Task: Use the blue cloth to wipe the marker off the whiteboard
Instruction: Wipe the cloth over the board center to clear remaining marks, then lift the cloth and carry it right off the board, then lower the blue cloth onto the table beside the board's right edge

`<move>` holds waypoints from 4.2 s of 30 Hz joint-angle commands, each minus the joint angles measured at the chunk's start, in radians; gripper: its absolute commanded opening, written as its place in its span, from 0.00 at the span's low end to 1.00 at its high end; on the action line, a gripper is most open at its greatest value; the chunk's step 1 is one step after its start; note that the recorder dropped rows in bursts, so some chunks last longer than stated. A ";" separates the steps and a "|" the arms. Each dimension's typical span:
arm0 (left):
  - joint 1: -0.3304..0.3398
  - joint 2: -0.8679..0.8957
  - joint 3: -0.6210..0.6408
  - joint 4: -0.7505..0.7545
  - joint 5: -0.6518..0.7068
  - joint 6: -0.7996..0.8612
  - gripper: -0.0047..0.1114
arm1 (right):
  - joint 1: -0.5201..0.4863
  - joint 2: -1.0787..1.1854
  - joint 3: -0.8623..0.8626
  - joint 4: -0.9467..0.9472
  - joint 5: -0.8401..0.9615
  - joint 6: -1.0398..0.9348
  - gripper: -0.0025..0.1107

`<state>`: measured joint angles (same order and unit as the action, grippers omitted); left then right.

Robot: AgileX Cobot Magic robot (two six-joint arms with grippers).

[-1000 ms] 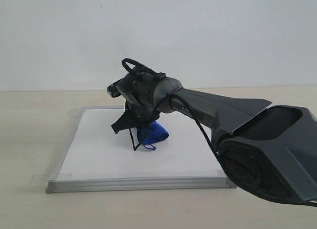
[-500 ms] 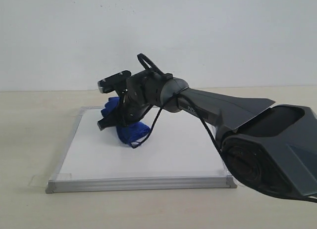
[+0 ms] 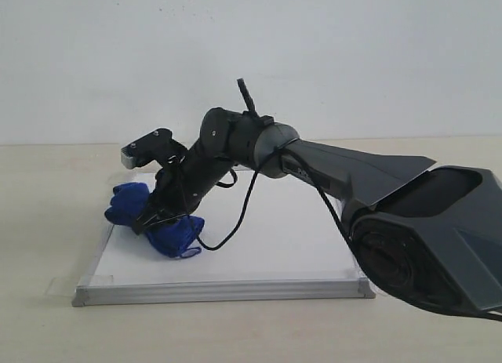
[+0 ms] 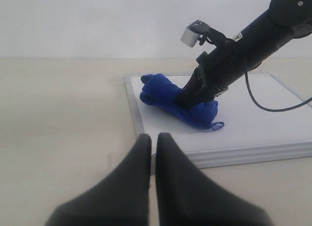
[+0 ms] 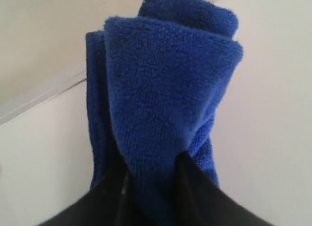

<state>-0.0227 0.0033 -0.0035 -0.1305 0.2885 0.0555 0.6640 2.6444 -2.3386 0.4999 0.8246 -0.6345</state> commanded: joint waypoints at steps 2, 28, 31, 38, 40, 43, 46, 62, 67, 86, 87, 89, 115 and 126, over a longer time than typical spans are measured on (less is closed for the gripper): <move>0.001 -0.003 0.004 -0.001 -0.003 0.005 0.07 | 0.007 0.016 0.011 0.165 0.198 -0.126 0.02; 0.001 -0.003 0.004 -0.001 -0.003 0.005 0.07 | 0.007 -0.021 0.011 -0.421 0.090 0.506 0.02; 0.001 -0.003 0.004 -0.001 -0.003 0.005 0.07 | 0.005 -0.040 0.011 -0.545 0.163 0.540 0.02; 0.001 -0.003 0.004 -0.001 -0.003 0.005 0.07 | 0.004 -0.101 0.011 -0.714 0.363 0.555 0.02; 0.001 -0.003 0.004 -0.001 -0.003 0.005 0.07 | 0.004 -0.119 0.013 -0.732 0.396 0.553 0.02; 0.001 -0.003 0.004 -0.001 -0.003 0.005 0.07 | 0.004 -0.146 0.013 -0.746 0.396 0.519 0.02; 0.001 -0.003 0.004 -0.001 -0.003 0.005 0.07 | 0.004 -0.190 0.024 -0.748 0.396 0.512 0.02; 0.001 -0.003 0.004 -0.001 -0.003 0.005 0.07 | -0.026 -0.948 1.027 -1.043 0.236 0.838 0.02; 0.001 -0.003 0.004 -0.001 -0.003 0.005 0.07 | -0.118 -1.165 1.258 -1.021 0.183 0.986 0.02; 0.001 -0.003 0.004 -0.001 -0.003 0.005 0.07 | -0.355 -0.996 1.339 -0.731 -0.239 1.035 0.02; 0.001 -0.003 0.004 -0.001 -0.003 0.005 0.07 | -0.355 -0.970 1.309 -0.722 -0.214 1.006 0.02; 0.001 -0.003 0.004 -0.001 -0.003 0.005 0.07 | -0.355 -0.906 1.229 -0.693 -0.146 0.960 0.02; 0.001 -0.003 0.004 -0.001 -0.003 0.005 0.07 | -0.355 -0.679 0.988 -0.738 -0.085 0.912 0.02; 0.001 -0.003 0.004 -0.001 -0.003 0.005 0.07 | -0.355 -0.645 0.990 -0.740 -0.107 0.914 0.02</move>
<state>-0.0227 0.0033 -0.0035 -0.1305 0.2885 0.0555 0.3161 1.9766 -1.3446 -0.2263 0.7293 0.2882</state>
